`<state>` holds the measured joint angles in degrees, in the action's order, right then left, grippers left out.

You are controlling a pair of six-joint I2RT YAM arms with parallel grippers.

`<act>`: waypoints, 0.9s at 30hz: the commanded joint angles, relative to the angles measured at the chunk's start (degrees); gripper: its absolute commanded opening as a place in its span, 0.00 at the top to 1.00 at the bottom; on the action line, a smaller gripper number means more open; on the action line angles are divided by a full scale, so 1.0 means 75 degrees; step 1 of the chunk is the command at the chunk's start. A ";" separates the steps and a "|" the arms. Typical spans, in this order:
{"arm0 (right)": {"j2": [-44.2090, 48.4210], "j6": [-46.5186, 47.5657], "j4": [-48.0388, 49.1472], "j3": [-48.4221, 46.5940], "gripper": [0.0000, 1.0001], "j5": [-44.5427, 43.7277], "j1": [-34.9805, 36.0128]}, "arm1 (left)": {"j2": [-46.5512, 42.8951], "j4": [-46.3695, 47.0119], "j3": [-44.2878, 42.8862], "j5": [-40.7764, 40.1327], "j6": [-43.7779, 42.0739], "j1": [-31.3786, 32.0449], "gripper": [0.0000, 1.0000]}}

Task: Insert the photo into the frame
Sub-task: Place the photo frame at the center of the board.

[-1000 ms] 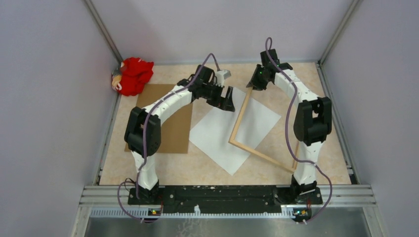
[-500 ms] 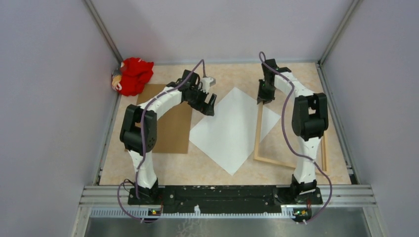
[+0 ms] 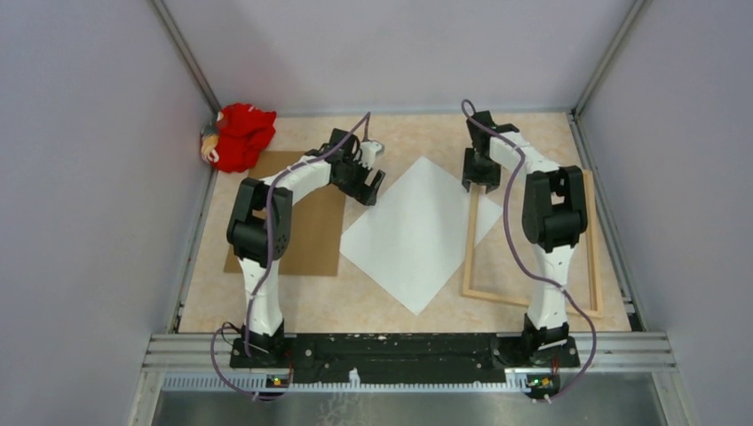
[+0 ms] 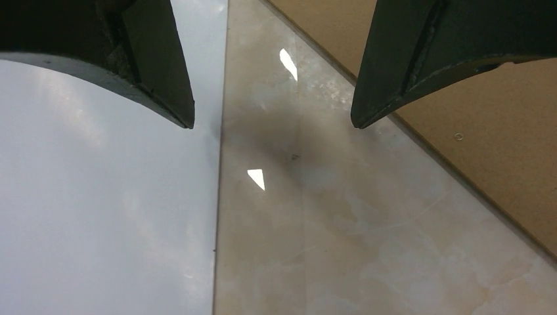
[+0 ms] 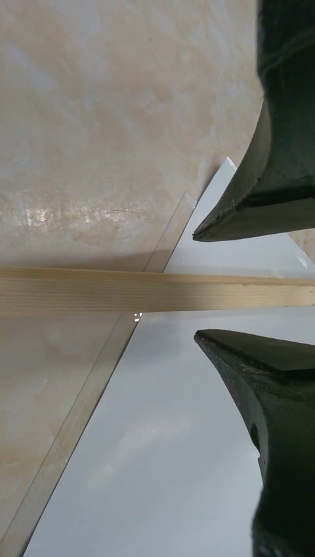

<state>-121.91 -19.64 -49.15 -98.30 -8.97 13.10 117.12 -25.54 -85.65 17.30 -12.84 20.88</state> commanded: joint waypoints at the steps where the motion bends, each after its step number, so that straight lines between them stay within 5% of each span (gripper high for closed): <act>1: 0.0197 -0.0074 -0.0007 -0.0079 0.46 -0.0547 0.0250 | 0.0169 0.0459 -0.0117 -0.0457 -0.0231 -0.0385 0.06; 8: 0.0635 -0.0517 0.0229 -0.0204 0.44 -0.1058 0.1012 | 0.0223 0.0714 0.0097 -0.0555 -0.0145 -0.1327 0.08; 18: 0.0069 -0.1076 -0.0295 -0.1623 0.43 -0.0341 0.1650 | -0.0181 0.0779 0.1115 -0.0493 -0.0372 -0.1905 0.09; 27: 0.2560 -0.2757 0.0930 0.2372 0.30 0.0417 0.1833 | -0.0463 0.0445 0.0244 0.1011 0.0267 -0.1726 0.07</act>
<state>-112.84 -33.17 -45.19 -90.48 -8.86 25.82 115.24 -18.90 -79.70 19.27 -13.63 7.57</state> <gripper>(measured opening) 0.677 0.922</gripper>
